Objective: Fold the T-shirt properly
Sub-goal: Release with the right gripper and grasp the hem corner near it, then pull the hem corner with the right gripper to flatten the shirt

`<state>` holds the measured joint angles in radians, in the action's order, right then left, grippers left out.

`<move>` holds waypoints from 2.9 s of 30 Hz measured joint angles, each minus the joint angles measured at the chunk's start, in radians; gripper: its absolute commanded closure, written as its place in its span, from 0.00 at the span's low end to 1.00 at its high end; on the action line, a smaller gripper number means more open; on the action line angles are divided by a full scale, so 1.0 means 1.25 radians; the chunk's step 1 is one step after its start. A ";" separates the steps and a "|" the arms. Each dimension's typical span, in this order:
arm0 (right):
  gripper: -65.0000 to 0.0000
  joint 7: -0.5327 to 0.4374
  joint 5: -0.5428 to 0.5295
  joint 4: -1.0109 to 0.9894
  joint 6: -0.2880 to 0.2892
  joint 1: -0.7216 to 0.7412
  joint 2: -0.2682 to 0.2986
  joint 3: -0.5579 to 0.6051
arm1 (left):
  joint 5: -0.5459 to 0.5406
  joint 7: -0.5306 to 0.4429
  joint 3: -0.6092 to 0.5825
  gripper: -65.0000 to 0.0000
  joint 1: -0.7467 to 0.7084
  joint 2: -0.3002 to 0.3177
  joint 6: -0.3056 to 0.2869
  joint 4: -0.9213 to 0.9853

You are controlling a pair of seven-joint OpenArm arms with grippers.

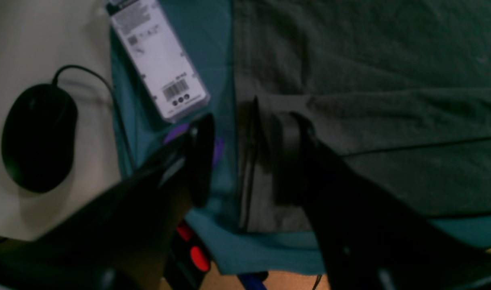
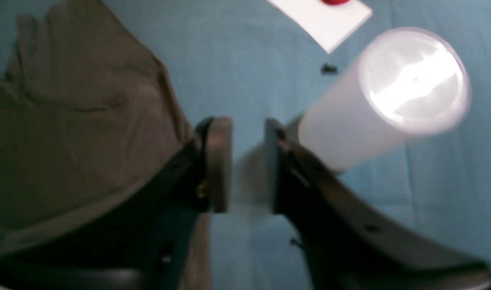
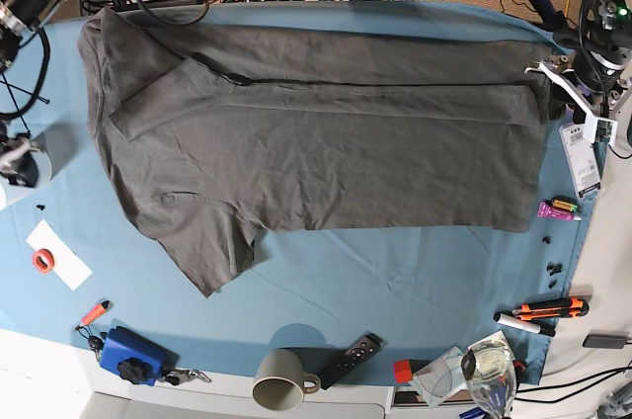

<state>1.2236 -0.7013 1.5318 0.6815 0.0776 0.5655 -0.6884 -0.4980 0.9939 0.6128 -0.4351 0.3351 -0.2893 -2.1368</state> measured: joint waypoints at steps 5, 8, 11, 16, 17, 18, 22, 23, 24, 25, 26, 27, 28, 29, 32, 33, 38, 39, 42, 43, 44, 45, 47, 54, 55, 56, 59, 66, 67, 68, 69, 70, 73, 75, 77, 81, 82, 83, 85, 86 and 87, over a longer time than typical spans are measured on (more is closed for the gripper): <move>0.62 -0.110 0.081 -0.067 -0.059 0.056 0.000 0.129 | 0.000 0.018 0.000 0.64 0.000 0.000 0.000 0.000; 0.62 -0.110 0.090 -0.127 -0.075 0.126 -0.002 0.186 | 0.000 0.019 0.000 0.64 0.000 0.000 0.000 0.000; 0.62 -0.116 0.103 -0.217 -0.075 0.207 -0.001 0.248 | 0.001 0.018 0.000 0.64 0.000 0.000 0.000 0.000; 0.62 -0.152 0.128 -0.399 -0.078 0.306 0.001 0.358 | 0.001 0.018 0.000 0.64 0.000 0.000 0.000 0.000; 0.62 -0.156 0.126 -0.438 -0.078 0.320 0.000 0.380 | 0.001 0.018 0.000 0.64 0.000 0.000 0.000 0.000; 0.62 -0.164 0.124 -0.474 -0.078 0.331 0.000 0.402 | 0.001 0.018 0.000 0.64 0.000 0.000 0.000 0.000; 0.62 -0.193 0.144 -0.572 -0.063 0.347 -0.003 0.470 | 0.001 0.018 0.000 0.64 0.000 0.000 0.000 0.000; 0.62 -0.191 0.154 -0.585 -0.060 0.347 -0.007 0.478 | 0.000 0.018 0.000 0.64 0.000 0.000 0.000 0.000; 0.62 -0.190 0.165 -0.592 -0.060 0.344 -0.016 0.483 | 0.000 0.018 0.000 0.64 0.000 0.000 0.000 0.000; 0.62 -0.191 0.153 -0.592 -0.058 0.341 -0.021 0.483 | 0.000 0.017 0.000 0.64 0.001 0.000 0.000 0.000; 0.62 -0.184 0.156 -0.591 -0.048 0.341 -0.030 0.483 | 0.000 0.017 0.000 0.64 0.001 0.000 0.000 0.000; 0.62 -0.180 0.154 -0.590 -0.044 0.343 -0.040 0.483 | 0.001 0.017 0.000 0.64 0.001 -0.002 0.000 0.000; 0.62 -0.175 0.150 -0.588 -0.042 0.344 -0.050 0.483 | 0.001 0.017 0.000 0.64 0.000 -0.002 0.000 0.000; 0.65 -0.166 0.142 -0.586 -0.041 0.346 -0.060 0.483 | 0.001 0.017 0.000 0.64 0.000 -0.004 0.000 0.000; 0.91 -0.142 0.139 -0.585 -0.039 0.350 -0.086 0.481 | 0.000 0.017 0.000 0.64 0.001 -0.017 0.000 0.000; 1.00 -0.128 0.135 -0.585 -0.039 0.350 -0.094 0.481 | 0.000 0.017 0.000 0.64 0.000 -0.020 0.000 0.000; 1.00 -0.056 0.112 -0.581 -0.036 0.355 -0.099 0.480 | -0.003 0.017 0.000 0.64 0.000 -0.034 0.000 0.000; 1.00 -0.043 0.100 -0.581 -0.035 0.355 -0.098 0.480 | -0.003 0.017 0.000 0.64 0.001 -0.033 0.000 0.000; 1.00 -0.006 0.046 -0.581 -0.032 0.350 -0.084 0.480 | -0.003 0.017 0.000 0.64 0.000 -0.033 0.000 0.000; 1.00 0.005 0.026 -0.577 -0.022 0.344 -0.078 0.480 | -0.002 0.017 0.000 0.64 0.000 -0.033 0.000 0.000; 1.00 0.018 0.009 -0.563 -0.008 0.332 -0.070 0.480 | -0.003 0.017 0.000 0.64 0.001 -0.034 0.000 0.000; 1.00 0.032 -0.007 -0.542 -0.005 0.317 -0.062 0.480 | -0.003 0.017 0.000 0.64 0.001 -0.034 0.000 0.000; 1.00 0.053 -0.037 -0.487 0.000 0.277 -0.044 0.480 | -0.003 0.013 0.000 0.64 -0.001 -0.035 0.000 0.000; 1.00 0.087 -0.079 -0.218 -0.003 0.091 -0.005 0.482 | -0.003 0.000 0.002 0.64 0.000 -0.036 0.000 0.000; 1.00 0.093 -0.076 -0.179 -0.003 0.068 -0.005 0.476 | -0.004 0.000 0.002 0.64 0.000 -0.037 0.000 0.000; 1.00 0.093 -0.076 -0.140 -0.003 0.043 -0.007 0.467 | -0.003 0.000 0.002 0.64 0.000 -0.038 0.000 0.000; 1.00 0.100 -0.081 -0.029 -0.001 -0.020 -0.009 0.429 | -0.003 0.000 0.002 0.64 0.000 -0.052 0.000 0.000; 1.00 0.105 -0.068 0.089 0.000 -0.075 -0.007 0.345 | -0.002 -0.001 0.002 0.64 0.001 -0.064 0.000 0.000; 1.00 0.111 -0.068 0.089 0.000 -0.075 -0.007 0.341 | -0.002 -0.001 0.002 0.64 0.001 -0.064 0.000 0.000; 0.92 0.117 -0.068 0.089 0.000 -0.075 -0.007 0.341 | -0.003 -0.001 0.002 0.64 0.001 -0.064 0.000 0.000; 0.84 0.120 -0.066 0.089 0.000 -0.076 -0.007 0.341 | -0.003 -0.001 0.002 0.64 0.001 -0.064 0.000 0.000; 0.78 0.119 -0.066 0.089 0.000 -0.078 -0.007 0.341 | -0.003 -0.001 0.002 0.64 0.000 -0.064 0.000 0.000; 0.70 0.122 -0.066 0.089 0.000 -0.078 -0.007 0.341 | -0.002 -0.001 0.002 0.64 0.000 -0.064 0.000 0.000; 0.70 0.122 -0.066 0.089 0.000 -0.078 -0.007 0.341 | -0.003 -0.001 0.002 0.64 -0.001 -0.064 0.000 0.000; 0.70 0.122 -0.073 0.089 -0.012 -0.078 -0.007 0.341 | -0.003 -0.001 0.002 0.64 -0.005 -0.064 0.000 0.000; 0.70 0.055 -0.070 0.091 -0.036 -0.057 -0.010 0.324 | -0.002 -0.001 0.002 0.64 -0.017 -0.064 0.000 0.000; 0.70 0.022 -0.043 0.091 -0.036 -0.043 -0.013 0.313 | -0.003 -0.001 0.002 0.64 -0.016 -0.064 0.000 0.000; 0.70 -0.005 -0.011 0.092 -0.039 -0.025 -0.014 0.302 | -0.002 -0.001 0.002 0.64 -0.015 -0.064 0.000 0.000; 0.70 -0.054 0.048 0.091 -0.042 0.013 -0.011 0.292 | -0.003 -0.001 0.002 0.64 -0.015 -0.064 0.000 0.000; 0.70 -0.074 0.061 0.089 -0.042 0.029 -0.009 0.292 | -0.003 -0.001 0.002 0.64 -0.016 -0.064 0.000 0.000; 0.69 -0.084 0.061 0.082 -0.042 0.043 -0.007 0.292 | -0.002 -0.001 0.002 0.64 -0.016 -0.064 0.000 0.000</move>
<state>1.1183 -0.6250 1.6344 0.6289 0.1318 0.5568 -0.3229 -0.5011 0.9932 0.6155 -0.4545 0.2550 -0.2893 -2.1368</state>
